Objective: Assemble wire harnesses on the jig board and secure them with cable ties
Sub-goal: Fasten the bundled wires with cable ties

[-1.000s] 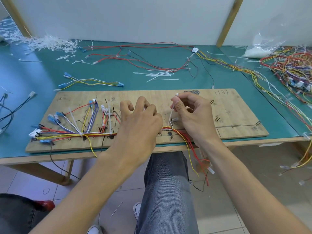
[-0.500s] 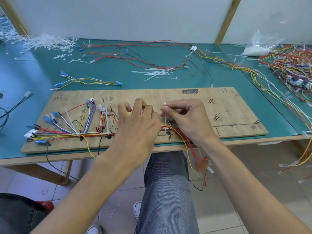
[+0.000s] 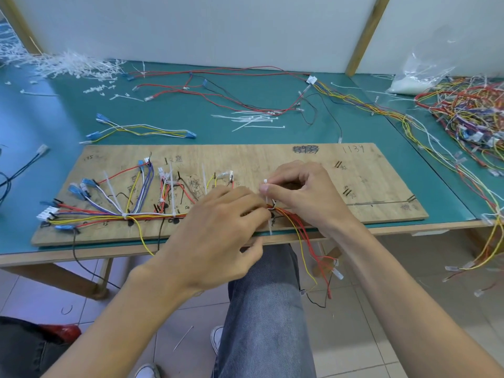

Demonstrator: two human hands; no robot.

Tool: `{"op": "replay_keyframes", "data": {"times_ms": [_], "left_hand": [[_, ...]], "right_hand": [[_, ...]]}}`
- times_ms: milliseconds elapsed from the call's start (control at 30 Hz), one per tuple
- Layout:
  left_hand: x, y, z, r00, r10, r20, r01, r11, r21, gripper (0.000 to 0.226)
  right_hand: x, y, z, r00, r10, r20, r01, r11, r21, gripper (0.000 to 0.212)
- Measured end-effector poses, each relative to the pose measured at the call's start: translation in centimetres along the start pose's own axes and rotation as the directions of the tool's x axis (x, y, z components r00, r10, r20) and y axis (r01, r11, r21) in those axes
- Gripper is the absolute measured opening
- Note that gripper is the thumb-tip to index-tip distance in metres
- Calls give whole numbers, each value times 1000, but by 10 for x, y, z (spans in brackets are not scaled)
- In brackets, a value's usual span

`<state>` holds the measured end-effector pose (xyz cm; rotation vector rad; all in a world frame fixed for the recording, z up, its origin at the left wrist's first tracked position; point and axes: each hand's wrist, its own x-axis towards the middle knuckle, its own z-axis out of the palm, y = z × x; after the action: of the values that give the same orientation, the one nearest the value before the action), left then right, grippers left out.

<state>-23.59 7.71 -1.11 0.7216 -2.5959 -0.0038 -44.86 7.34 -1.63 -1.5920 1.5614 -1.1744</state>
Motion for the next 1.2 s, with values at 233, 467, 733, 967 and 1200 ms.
{"op": "replay_keyframes", "data": {"times_ms": [233, 467, 733, 967, 1200], "left_hand": [[6, 0, 9, 994, 71, -83, -63, 993, 98, 22], [9, 5, 13, 960, -244, -134, 221, 960, -170, 10], [36, 5, 13, 837, -546, 42, 537, 804, -256, 16], [41, 2, 6, 814, -570, 109, 577, 773, -265, 15], [42, 1, 5, 799, -586, 136, 600, 759, -252, 16]], "right_hand": [[-2, 1, -10, 995, -5, 99, 0, 999, 45, 5], [-2, 6, -12, 987, -100, 123, 102, 995, -10, 1], [-2, 7, -14, 986, -119, 116, 118, 993, 14, 8], [-5, 3, -13, 986, -136, 96, 136, 991, 14, 9], [-6, 2, -12, 985, -156, 71, 154, 988, 27, 9]]}}
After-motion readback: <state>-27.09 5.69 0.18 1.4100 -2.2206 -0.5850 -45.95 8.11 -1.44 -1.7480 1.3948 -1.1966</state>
